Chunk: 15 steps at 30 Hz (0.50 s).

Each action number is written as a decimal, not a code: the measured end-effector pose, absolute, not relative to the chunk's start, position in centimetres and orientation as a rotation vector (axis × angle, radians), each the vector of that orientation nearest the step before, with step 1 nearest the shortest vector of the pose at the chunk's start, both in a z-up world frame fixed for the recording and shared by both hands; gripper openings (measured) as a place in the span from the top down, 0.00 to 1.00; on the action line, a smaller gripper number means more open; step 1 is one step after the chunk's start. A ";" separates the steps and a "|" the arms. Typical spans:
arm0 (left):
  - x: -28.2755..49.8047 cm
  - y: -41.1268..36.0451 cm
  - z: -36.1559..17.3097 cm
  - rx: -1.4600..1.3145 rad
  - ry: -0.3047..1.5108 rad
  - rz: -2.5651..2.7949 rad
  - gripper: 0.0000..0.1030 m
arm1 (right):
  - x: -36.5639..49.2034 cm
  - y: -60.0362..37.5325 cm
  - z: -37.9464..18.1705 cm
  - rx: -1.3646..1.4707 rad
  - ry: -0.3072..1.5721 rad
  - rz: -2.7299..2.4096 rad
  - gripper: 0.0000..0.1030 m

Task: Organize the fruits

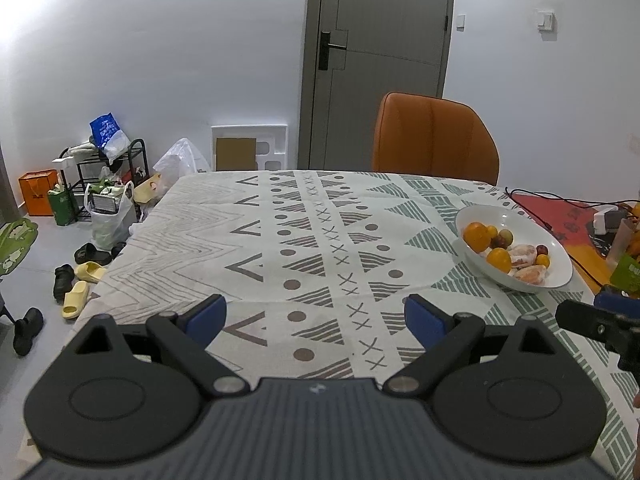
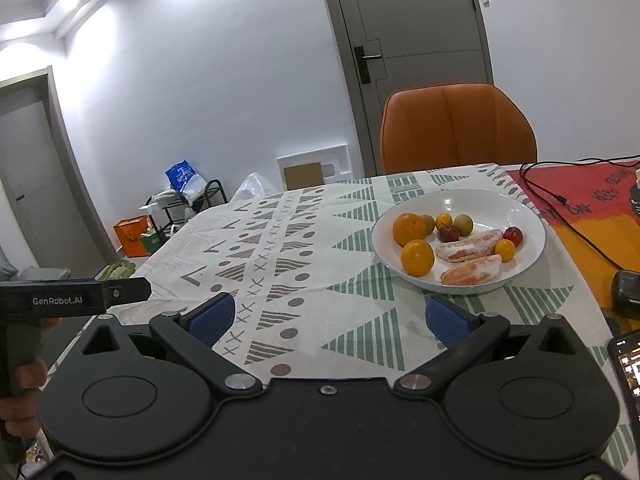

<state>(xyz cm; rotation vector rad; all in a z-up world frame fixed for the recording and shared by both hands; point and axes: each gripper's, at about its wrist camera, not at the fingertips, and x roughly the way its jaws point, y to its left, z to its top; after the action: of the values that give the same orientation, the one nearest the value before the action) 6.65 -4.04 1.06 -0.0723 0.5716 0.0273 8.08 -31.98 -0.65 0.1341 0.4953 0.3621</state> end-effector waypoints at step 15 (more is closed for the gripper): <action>6.5 -3.8 1.4 -0.074 0.569 0.035 0.08 | 8.0 -31.7 -0.9 0.133 0.504 0.364 0.00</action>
<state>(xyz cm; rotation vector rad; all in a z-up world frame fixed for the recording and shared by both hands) 6.52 -3.77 1.41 -0.0740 0.5690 0.0350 8.03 -31.75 -0.94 0.1328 0.5043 0.3640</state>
